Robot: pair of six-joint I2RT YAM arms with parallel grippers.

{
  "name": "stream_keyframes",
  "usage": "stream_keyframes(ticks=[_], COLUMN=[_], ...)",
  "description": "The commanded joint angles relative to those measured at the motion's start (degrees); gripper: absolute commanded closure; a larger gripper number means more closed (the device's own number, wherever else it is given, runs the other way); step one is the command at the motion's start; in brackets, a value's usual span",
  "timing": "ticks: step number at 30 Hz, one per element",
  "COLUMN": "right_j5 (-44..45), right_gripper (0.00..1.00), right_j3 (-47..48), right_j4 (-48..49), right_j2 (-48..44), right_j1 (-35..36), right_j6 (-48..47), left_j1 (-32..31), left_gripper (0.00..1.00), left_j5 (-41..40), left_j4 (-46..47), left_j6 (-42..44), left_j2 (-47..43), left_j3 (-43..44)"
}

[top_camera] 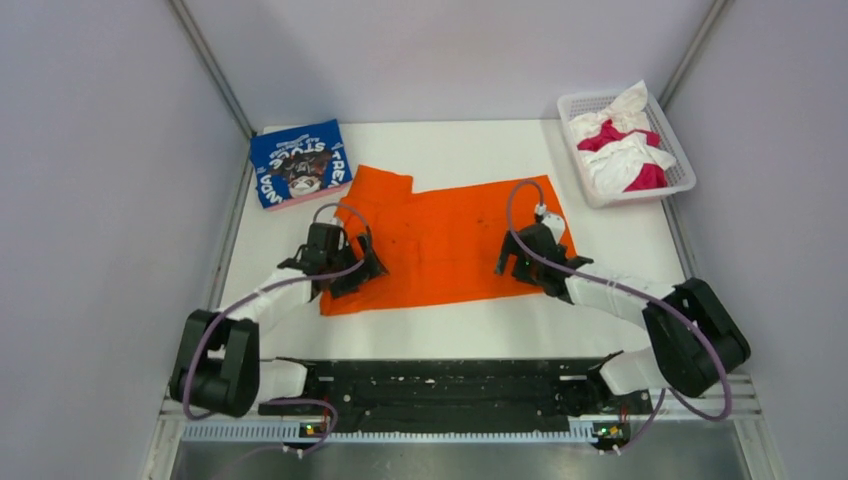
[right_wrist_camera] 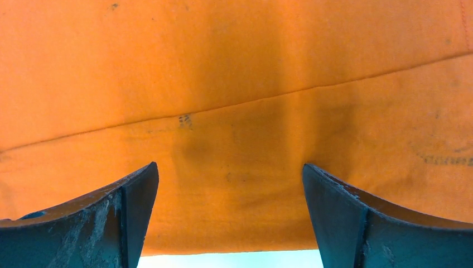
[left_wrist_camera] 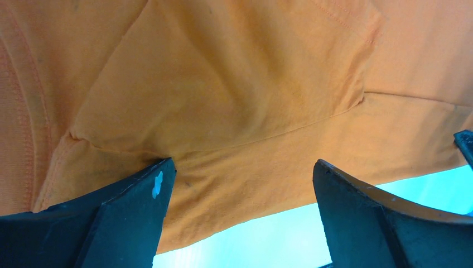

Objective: Fold and stack the t-shirts
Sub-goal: Fold the flattened tshirt in 1/3 of the way, then grab the side of the flattened tshirt furthest away from the robot with both arms

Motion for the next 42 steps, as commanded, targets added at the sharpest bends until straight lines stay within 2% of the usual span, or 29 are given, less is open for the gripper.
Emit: stream_keyframes(ticks=[1, 6, 9, 17, 26, 30, 33, 38, 42], right_j5=[-1.17, -3.34, -3.86, -4.68, -1.32, 5.63, 13.31, 27.57, 30.93], right_gripper=[0.01, 0.01, 0.01, 0.01, 0.01, 0.01, 0.01, 0.01, 0.01], right_j3=[-4.96, -7.70, -9.05, -10.01, -5.97, -1.16, 1.56, 6.07, 9.69], right_j4=[-12.09, -18.38, -20.83, -22.15, -23.88, -21.06, -16.87, -11.41, -11.74], right_j2=[-6.49, -12.33, -15.43, -19.44, -21.82, -23.67, -24.05, -22.18, -16.95], right_j1=[4.56, 7.74, 9.99, 13.97, 14.30, 14.30, 14.29, 13.86, 10.65], right_j6=[4.22, 5.31, 8.62, 13.84, 11.93, 11.08, 11.27, 9.51, 7.40], left_j1=[-0.50, -0.56, -0.61, -0.70, -0.70, -0.70, -0.70, -0.61, -0.52], left_gripper=[0.01, 0.01, 0.01, 0.01, 0.01, 0.01, 0.01, 0.01, 0.02], left_j5=[-3.20, -6.17, -4.35, -3.73, -5.41, -5.47, -7.80, -16.73, -23.59], left_j4=[-8.87, -13.98, -13.01, -14.90, -18.03, -17.81, -17.22, -15.46, -18.72], left_j6=[-3.45, -3.65, -4.38, -5.88, -5.91, -4.36, -2.47, 0.20, 3.54], left_j2=[-7.41, -17.08, -19.95, -23.46, -26.31, -25.77, -21.98, -8.56, 7.49], left_j3=[-9.15, -13.09, -14.60, -14.77, -11.95, -5.28, 2.10, 17.35, 33.02])
